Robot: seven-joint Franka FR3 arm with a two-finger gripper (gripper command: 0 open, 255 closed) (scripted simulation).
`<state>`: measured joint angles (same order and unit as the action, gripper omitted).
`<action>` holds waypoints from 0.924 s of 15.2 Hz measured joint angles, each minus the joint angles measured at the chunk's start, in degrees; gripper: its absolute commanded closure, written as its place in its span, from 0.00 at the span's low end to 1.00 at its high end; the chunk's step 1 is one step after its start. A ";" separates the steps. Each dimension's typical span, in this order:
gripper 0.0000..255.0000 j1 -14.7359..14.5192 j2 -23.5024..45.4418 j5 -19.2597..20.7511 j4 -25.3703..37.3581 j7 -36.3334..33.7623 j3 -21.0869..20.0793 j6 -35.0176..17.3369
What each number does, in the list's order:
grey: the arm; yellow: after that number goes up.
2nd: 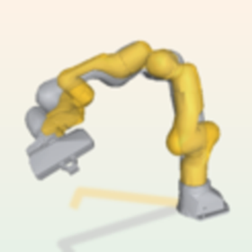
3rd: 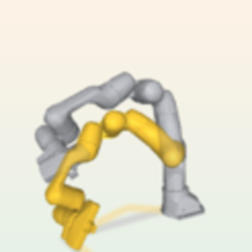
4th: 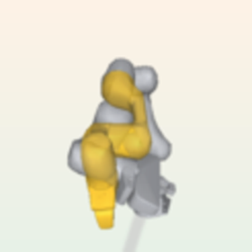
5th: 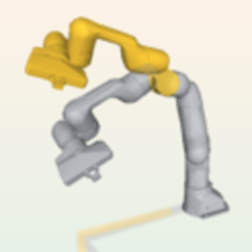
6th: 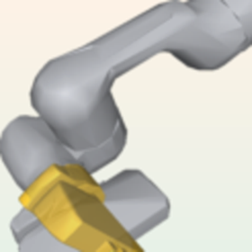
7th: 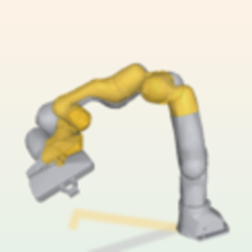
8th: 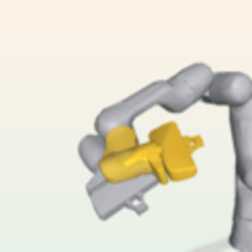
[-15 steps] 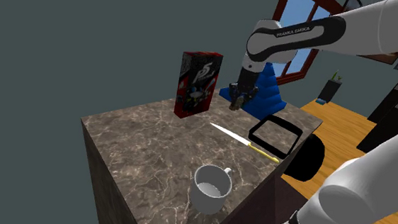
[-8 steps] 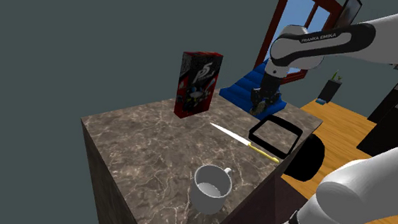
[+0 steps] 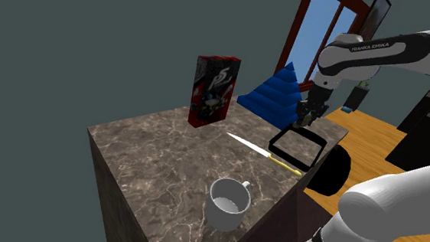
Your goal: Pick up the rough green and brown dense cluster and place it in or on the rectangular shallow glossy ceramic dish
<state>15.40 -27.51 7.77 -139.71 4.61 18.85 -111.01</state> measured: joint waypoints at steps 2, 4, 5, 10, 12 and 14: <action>1.00 1.15 -0.96 1.10 -0.88 1.89 1.45 -0.03; 1.00 1.39 -0.54 1.38 -1.73 2.45 2.05 -1.29; 1.00 1.45 -0.37 1.47 -2.35 2.56 2.23 -2.08; 1.00 1.53 0.87 1.71 -5.12 2.81 2.94 -6.07; 1.00 1.52 1.86 1.75 -6.19 3.05 3.39 -8.12; 1.00 1.42 2.50 1.71 -7.10 2.99 3.52 -9.65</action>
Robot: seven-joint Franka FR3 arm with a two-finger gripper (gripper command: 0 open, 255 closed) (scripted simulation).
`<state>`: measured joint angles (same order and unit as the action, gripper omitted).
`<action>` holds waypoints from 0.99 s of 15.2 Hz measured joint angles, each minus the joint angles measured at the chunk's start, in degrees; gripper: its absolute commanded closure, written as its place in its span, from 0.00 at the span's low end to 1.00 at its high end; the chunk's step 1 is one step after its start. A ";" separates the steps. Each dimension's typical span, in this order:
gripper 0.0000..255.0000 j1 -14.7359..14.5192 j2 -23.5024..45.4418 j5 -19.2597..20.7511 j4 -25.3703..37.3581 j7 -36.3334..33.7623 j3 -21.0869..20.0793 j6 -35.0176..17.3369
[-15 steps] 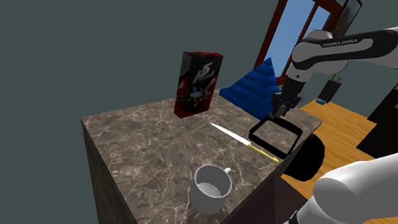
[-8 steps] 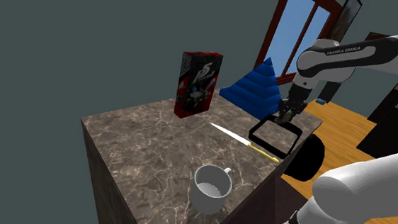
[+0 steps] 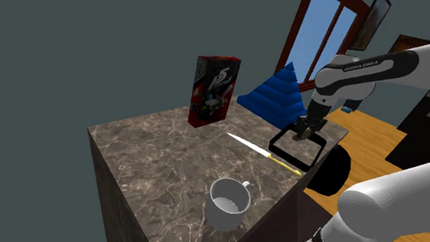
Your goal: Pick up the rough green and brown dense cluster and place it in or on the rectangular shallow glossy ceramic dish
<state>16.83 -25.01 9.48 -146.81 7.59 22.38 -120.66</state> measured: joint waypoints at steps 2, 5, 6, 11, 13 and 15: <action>1.00 -0.06 1.01 -0.04 -0.81 0.23 0.39 -1.79; 1.00 -0.02 1.10 0.02 -1.22 0.26 0.47 -2.33; 1.00 -0.01 1.12 0.02 -1.25 0.27 0.48 -2.38; 0.00 -0.01 1.14 0.02 -1.26 0.28 0.49 -2.42; 0.00 -0.01 1.14 0.02 -1.26 0.28 0.49 -2.42; 0.00 -0.01 1.14 0.02 -1.26 0.28 0.49 -2.42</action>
